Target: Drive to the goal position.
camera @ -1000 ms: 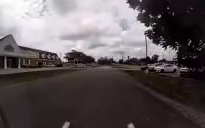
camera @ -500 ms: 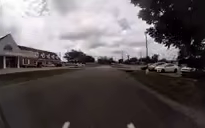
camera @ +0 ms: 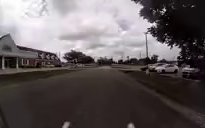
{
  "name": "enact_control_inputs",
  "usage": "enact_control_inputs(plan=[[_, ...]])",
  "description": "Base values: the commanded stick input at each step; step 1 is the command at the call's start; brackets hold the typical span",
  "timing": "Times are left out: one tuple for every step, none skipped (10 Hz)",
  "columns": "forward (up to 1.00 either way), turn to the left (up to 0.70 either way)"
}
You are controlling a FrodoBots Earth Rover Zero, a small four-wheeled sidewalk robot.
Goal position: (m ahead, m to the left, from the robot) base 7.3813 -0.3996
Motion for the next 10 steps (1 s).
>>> enact_control_inputs(plan=[[0.60, 0.00], [0.60, 0.00], [0.60, 0.00], [0.60, 0.00], [0.60, 0.00], [0.60, 0.00], [0.60, 0.00], [0.60, 0.00], [0.60, 0.10], [0.60, 0.15]])
